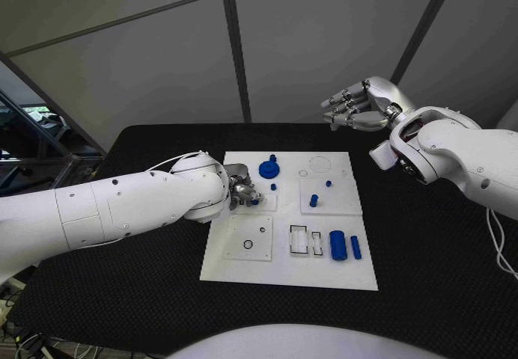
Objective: Assemble the parts on the task board
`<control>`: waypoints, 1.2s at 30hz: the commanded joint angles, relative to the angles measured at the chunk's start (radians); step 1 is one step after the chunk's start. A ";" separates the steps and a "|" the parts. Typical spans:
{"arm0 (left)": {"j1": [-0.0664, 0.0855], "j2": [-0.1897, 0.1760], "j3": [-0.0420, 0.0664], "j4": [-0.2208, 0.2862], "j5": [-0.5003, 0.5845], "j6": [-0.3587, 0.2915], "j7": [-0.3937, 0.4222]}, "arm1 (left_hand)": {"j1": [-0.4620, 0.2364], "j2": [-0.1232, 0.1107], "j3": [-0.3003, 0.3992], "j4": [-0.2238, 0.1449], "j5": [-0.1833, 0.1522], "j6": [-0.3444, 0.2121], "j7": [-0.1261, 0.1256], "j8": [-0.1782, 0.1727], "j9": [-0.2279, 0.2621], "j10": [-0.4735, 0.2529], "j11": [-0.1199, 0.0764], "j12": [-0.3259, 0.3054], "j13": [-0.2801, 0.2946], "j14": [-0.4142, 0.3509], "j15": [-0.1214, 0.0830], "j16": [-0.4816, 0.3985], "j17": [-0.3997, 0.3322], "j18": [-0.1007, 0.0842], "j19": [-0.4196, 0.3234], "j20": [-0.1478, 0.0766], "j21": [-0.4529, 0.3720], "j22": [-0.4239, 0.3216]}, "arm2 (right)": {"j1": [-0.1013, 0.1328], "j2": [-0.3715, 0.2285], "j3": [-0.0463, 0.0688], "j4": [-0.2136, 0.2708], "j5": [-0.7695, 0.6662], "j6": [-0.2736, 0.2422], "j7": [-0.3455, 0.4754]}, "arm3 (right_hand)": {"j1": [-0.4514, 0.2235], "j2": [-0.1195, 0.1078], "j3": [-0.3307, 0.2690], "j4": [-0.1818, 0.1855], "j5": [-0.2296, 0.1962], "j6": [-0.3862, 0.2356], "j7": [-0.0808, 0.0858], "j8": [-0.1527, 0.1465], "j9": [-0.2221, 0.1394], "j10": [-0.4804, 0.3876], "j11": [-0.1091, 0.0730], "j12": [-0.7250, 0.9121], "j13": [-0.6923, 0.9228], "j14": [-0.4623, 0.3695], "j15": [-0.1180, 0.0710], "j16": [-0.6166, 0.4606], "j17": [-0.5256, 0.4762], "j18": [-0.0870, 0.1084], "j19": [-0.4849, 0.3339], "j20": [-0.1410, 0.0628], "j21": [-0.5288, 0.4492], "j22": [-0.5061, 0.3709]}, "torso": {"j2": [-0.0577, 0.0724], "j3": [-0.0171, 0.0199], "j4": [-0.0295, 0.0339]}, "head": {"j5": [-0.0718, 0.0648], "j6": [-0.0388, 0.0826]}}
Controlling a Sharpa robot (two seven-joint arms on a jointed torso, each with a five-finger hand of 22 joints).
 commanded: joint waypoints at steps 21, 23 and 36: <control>-0.001 0.004 -0.001 -0.013 0.006 0.010 -0.008 | -0.037 0.008 -0.122 0.063 -0.003 0.018 0.000 0.002 0.000 0.011 -0.003 0.016 0.014 0.000 -0.008 -0.007 0.004 -0.010 0.017 0.000 0.013 0.048 | 0.002 0.002 0.001 -0.002 0.004 0.009 -0.001 | -0.008 -0.001 -0.001 0.006 0.007 0.003 0.008 -0.001 0.001 -0.007 0.000 -0.005 -0.002 -0.002 0.007 -0.005 -0.001 0.010 -0.001 0.006 -0.005 -0.002 | 0.000 -0.0015 0.0002 | -0.003 0.003; -0.001 0.003 -0.001 -0.012 0.006 0.009 -0.008 | -0.039 0.003 -0.142 0.071 -0.003 0.019 -0.001 0.002 0.000 0.012 -0.004 0.017 0.014 0.000 -0.008 -0.007 0.005 -0.010 0.018 0.000 0.014 0.050 | 0.002 0.002 0.001 -0.002 0.004 0.009 0.000 | -0.012 -0.004 -0.003 0.009 0.007 0.001 0.009 -0.002 0.001 -0.009 0.002 -0.005 -0.003 -0.003 0.009 -0.008 -0.001 0.009 -0.002 0.007 -0.009 -0.003 | 0.000 -0.0015 -0.0001 | -0.003 0.003; -0.002 -0.006 0.018 -0.001 -0.003 -0.008 -0.008 | -0.012 -0.009 -0.263 0.110 -0.002 0.022 -0.003 0.004 -0.001 0.016 -0.006 0.022 0.021 0.001 -0.010 -0.009 0.007 -0.011 0.023 -0.002 0.016 0.059 | 0.002 0.005 0.001 -0.008 0.004 0.011 0.003 | -0.021 -0.012 -0.008 0.016 0.019 -0.010 0.014 -0.005 0.000 -0.028 0.009 -0.011 -0.013 -0.017 0.016 -0.025 -0.004 0.009 -0.008 0.014 -0.031 -0.016 | 0.001 -0.0017 -0.0002 | -0.003 0.002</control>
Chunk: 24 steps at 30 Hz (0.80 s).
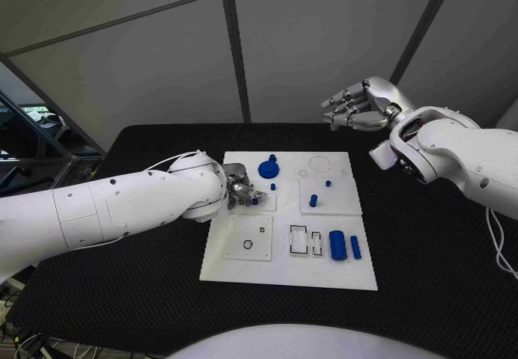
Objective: Assemble the parts on the task board
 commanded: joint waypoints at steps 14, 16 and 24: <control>-0.001 -0.024 0.099 0.032 -0.012 0.003 -0.007 | 0.029 -0.005 -0.058 0.017 -0.002 0.000 0.002 0.000 -0.002 0.002 0.003 -0.005 -0.009 -0.003 -0.006 -0.006 0.001 -0.008 0.000 -0.001 -0.005 0.048 | 0.002 0.008 0.000 -0.007 0.004 0.008 0.009 | -0.011 -0.002 -0.001 0.010 0.007 -0.009 0.004 -0.005 0.000 -0.017 0.003 -0.008 -0.007 -0.012 0.007 -0.016 -0.004 0.009 -0.004 0.011 -0.017 -0.008 | 0.000 0.0010 -0.0004 | 0.002 0.008; 0.000 -0.033 0.112 0.037 -0.012 0.021 -0.009 | 0.034 -0.005 -0.065 0.020 -0.001 -0.001 0.003 0.000 -0.002 -0.001 0.003 -0.009 -0.013 -0.003 -0.005 -0.007 0.001 -0.007 -0.003 -0.001 -0.008 0.043 | 0.002 0.008 0.000 -0.008 0.004 0.009 0.009 | -0.011 -0.002 -0.001 0.010 0.007 -0.009 0.004 -0.005 0.000 -0.017 0.003 -0.008 -0.007 -0.012 0.007 -0.016 -0.004 0.009 -0.004 0.011 -0.017 -0.008 | 0.000 0.0010 -0.0002 | 0.001 0.009; 0.025 -0.047 0.141 -0.005 -0.017 0.102 -0.012 | 0.091 0.013 -0.099 0.022 0.001 -0.021 0.010 -0.008 -0.006 -0.027 0.010 -0.042 -0.047 -0.004 -0.001 -0.013 -0.002 0.002 -0.028 0.003 -0.036 0.009 | 0.002 0.010 -0.001 -0.014 0.004 0.013 0.006 | -0.011 -0.002 -0.001 0.010 0.008 -0.009 0.005 -0.005 0.000 -0.018 0.003 -0.008 -0.007 -0.012 0.008 -0.016 -0.005 0.009 -0.004 0.011 -0.018 -0.009 | -0.001 0.0005 0.0008 | 0.003 0.015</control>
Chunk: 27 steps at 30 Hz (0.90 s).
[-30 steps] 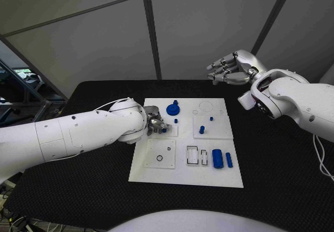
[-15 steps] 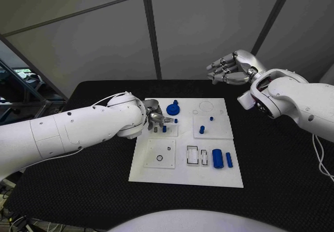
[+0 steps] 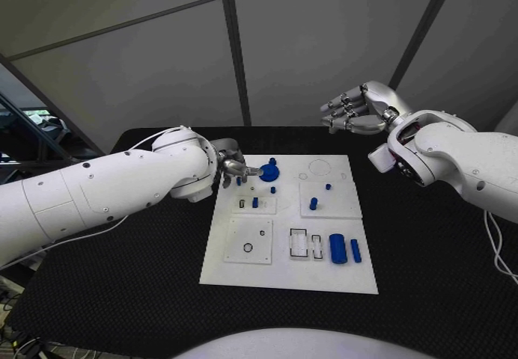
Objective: Assemble the parts on the task board
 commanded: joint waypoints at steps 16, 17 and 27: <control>0.063 0.115 -0.003 -0.300 0.009 0.193 0.004 | 0.073 0.011 -0.074 0.024 0.001 -0.058 0.028 -0.060 -0.043 -0.086 0.027 -0.102 -0.109 -0.025 0.018 -0.044 -0.027 0.014 -0.047 0.018 -0.055 -0.043 | 0.002 0.006 0.000 -0.005 0.004 0.013 0.004 | -0.008 0.002 0.000 0.005 0.004 -0.005 0.001 -0.004 0.000 -0.009 0.000 -0.004 -0.002 -0.007 0.002 -0.005 -0.002 0.009 -0.001 0.008 -0.005 -0.002 | 0.004 -0.0018 -0.0021 | 0.005 0.016; 0.063 0.120 -0.006 -0.309 0.009 0.202 0.004 | 0.074 0.011 -0.079 0.025 0.000 -0.057 0.028 -0.061 -0.045 -0.085 0.027 -0.102 -0.109 -0.024 0.018 -0.043 -0.026 0.014 -0.046 0.019 -0.054 -0.042 | 0.002 0.007 0.000 -0.006 0.004 0.013 0.004 | -0.008 0.002 0.000 0.005 0.004 -0.005 0.001 -0.004 0.000 -0.009 0.000 -0.004 -0.002 -0.007 0.002 -0.005 -0.002 0.009 -0.001 0.008 -0.005 -0.002 | 0.004 -0.0018 -0.0014 | 0.005 0.016; 0.064 0.170 -0.033 -0.379 -0.005 0.260 0.018 | 0.074 0.004 -0.147 0.046 -0.003 -0.057 0.033 -0.081 -0.068 -0.094 0.031 -0.113 -0.126 -0.024 0.021 -0.045 -0.027 0.015 -0.046 0.022 -0.058 -0.041 | 0.002 0.011 0.000 -0.009 0.004 0.020 0.004 | -0.007 0.005 0.001 0.006 0.005 -0.004 0.001 -0.003 0.001 -0.008 0.000 -0.003 -0.003 -0.007 0.002 -0.006 -0.002 0.010 0.000 0.008 -0.007 -0.003 | 0.002 -0.0008 -0.0033 | 0.012 0.015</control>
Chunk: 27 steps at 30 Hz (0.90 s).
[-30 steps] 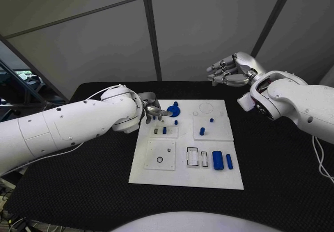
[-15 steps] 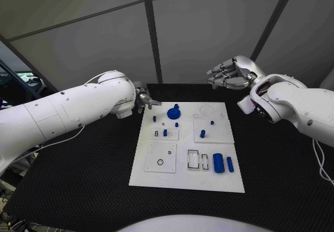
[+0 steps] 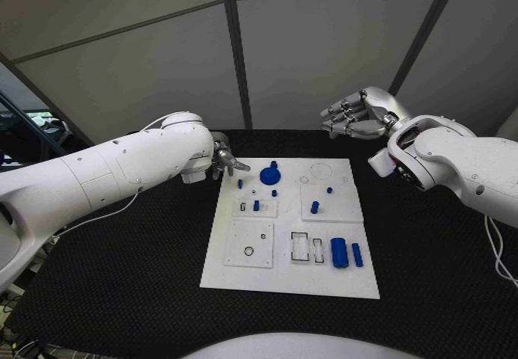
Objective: Assemble the parts on the task board
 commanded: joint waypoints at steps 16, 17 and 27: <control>0.000 0.033 -0.008 -0.041 -0.019 0.086 0.037 | 0.051 0.022 -0.035 -0.005 0.002 0.007 0.004 -0.011 -0.015 -0.004 0.001 -0.004 -0.004 -0.004 0.006 -0.004 -0.005 0.015 0.003 0.008 -0.003 0.001 | 0.002 0.005 0.000 -0.003 0.003 0.015 0.004 | -0.012 0.007 0.000 0.011 0.006 -0.002 0.001 -0.001 0.001 -0.008 0.000 -0.001 -0.003 -0.007 0.003 -0.008 -0.002 0.010 0.001 0.010 -0.008 -0.004 | -0.001 0.0014 0.0003 | 0.003 -0.004; 0.000 0.033 -0.008 -0.041 -0.019 0.088 0.037 | 0.055 0.024 -0.036 -0.005 0.002 0.009 0.003 -0.011 -0.016 -0.004 0.001 -0.004 -0.004 -0.004 0.006 -0.004 -0.005 0.014 0.004 0.008 -0.003 0.001 | 0.002 0.005 0.000 -0.003 0.003 0.015 0.004 | -0.012 0.007 0.000 0.011 0.006 -0.002 0.001 -0.001 0.001 -0.008 0.000 -0.001 -0.003 -0.007 0.003 -0.008 -0.002 0.010 0.001 0.010 -0.008 -0.004 | -0.001 0.0014 0.0007 | 0.003 -0.005; -0.001 0.045 -0.014 -0.051 -0.020 0.099 0.045 | 0.094 0.039 -0.045 -0.013 0.003 0.019 0.000 -0.008 -0.020 -0.001 -0.002 0.001 -0.002 -0.002 0.004 0.000 -0.002 0.014 0.005 0.007 -0.003 0.005 | 0.002 0.009 0.000 -0.005 0.003 0.016 0.005 | -0.012 0.008 0.000 0.011 0.007 -0.002 0.000 -0.001 0.001 -0.007 0.000 -0.001 -0.003 -0.007 0.003 -0.009 -0.002 0.010 0.001 0.010 -0.008 -0.004 | -0.001 0.0004 -0.0003 | 0.004 -0.010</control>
